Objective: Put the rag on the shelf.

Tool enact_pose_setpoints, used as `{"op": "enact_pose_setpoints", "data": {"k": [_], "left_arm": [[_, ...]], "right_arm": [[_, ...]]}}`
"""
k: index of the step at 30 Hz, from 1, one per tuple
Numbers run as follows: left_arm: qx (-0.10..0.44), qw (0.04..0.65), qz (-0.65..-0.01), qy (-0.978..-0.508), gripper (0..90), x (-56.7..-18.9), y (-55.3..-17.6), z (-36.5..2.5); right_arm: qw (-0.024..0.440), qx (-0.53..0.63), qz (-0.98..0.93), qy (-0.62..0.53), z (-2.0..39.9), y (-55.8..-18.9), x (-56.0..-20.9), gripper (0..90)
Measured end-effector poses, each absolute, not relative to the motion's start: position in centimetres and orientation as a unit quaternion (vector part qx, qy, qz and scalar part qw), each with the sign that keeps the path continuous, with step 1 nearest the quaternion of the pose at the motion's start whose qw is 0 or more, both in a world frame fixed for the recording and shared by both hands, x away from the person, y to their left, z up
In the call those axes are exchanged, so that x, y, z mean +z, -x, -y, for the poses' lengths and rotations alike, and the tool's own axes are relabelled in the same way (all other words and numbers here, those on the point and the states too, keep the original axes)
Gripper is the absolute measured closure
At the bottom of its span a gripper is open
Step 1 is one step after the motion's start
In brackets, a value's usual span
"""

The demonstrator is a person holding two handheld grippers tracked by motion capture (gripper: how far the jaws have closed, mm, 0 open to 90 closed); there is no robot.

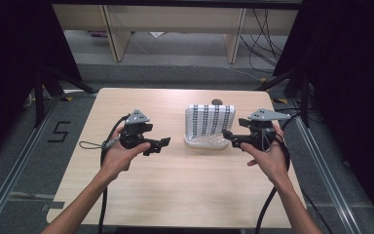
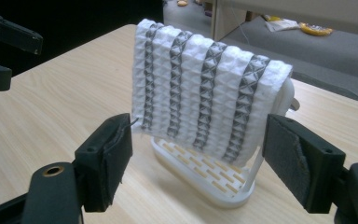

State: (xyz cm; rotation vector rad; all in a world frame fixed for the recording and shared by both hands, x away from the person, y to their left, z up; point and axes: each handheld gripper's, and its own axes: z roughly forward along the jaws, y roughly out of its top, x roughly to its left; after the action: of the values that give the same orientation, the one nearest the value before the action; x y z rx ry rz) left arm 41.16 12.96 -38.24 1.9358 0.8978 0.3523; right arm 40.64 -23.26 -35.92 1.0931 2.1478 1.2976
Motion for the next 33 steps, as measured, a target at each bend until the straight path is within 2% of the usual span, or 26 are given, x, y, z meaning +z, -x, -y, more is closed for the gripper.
{"op": "enact_pose_setpoints", "data": {"k": [33], "left_arm": [[0.145,0.471,-0.345,-0.799,15.9,-41.9,-37.3,-13.7]], "right_arm": [[0.189,0.467,-0.771,-0.391,24.1,-37.8,-39.3,24.9]]}}
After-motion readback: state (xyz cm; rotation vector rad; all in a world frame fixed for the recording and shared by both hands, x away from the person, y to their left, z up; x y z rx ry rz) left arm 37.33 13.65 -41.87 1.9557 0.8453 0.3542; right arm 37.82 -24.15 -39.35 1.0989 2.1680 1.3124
